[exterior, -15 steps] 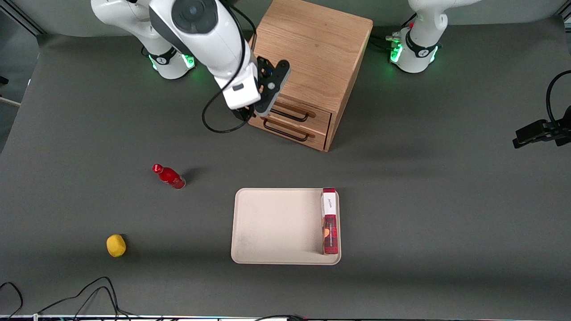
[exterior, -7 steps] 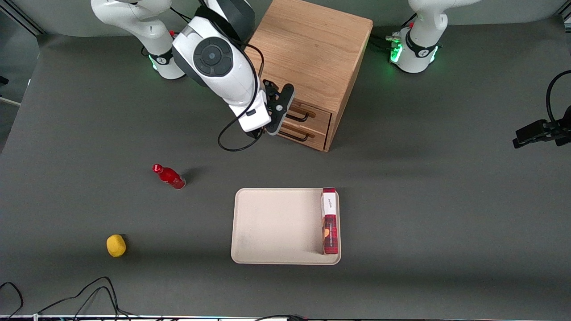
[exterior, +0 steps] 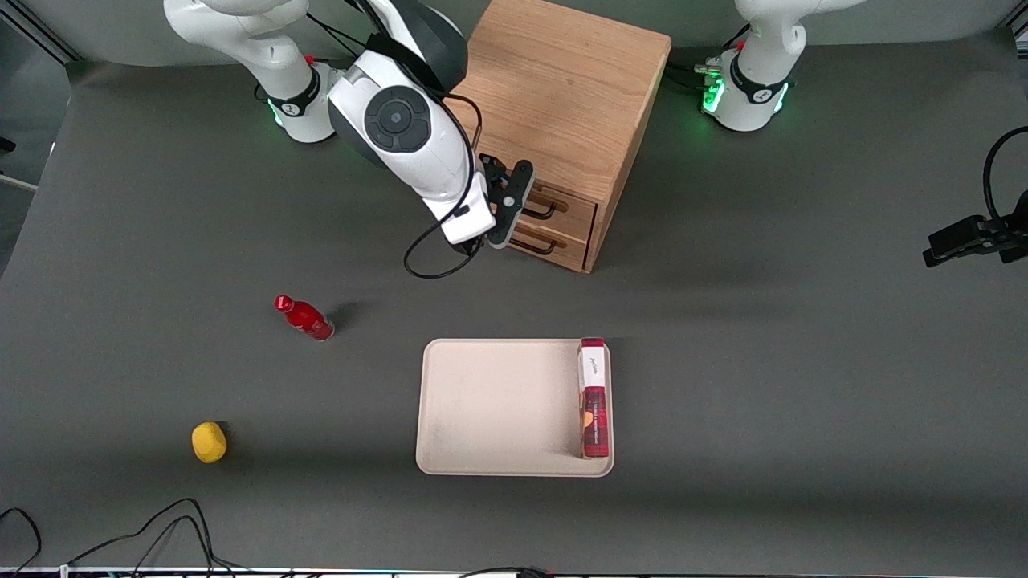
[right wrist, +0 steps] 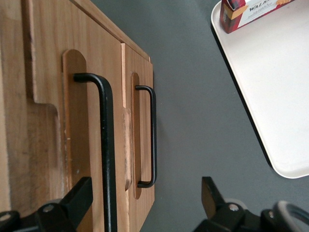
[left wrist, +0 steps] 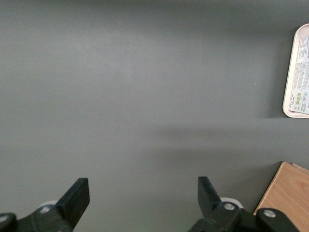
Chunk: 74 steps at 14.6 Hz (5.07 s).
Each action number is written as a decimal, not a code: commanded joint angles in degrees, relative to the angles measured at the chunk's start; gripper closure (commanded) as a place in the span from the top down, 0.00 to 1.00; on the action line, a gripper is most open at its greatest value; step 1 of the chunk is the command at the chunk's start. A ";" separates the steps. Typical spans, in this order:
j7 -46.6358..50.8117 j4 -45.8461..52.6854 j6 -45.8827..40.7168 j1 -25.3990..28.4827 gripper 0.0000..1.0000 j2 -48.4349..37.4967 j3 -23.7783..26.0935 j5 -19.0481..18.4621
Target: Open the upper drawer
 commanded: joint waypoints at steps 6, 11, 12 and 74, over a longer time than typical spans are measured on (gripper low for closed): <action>-1.76 -1.21 4.91 0.11 1.00 1.70 0.03 0.49; -3.42 -1.12 7.64 -0.33 1.00 3.10 -0.06 0.05; -3.87 -1.03 7.81 -0.42 1.00 3.45 -0.24 0.05; -15.12 15.84 15.64 -7.27 1.00 15.41 -9.90 -1.45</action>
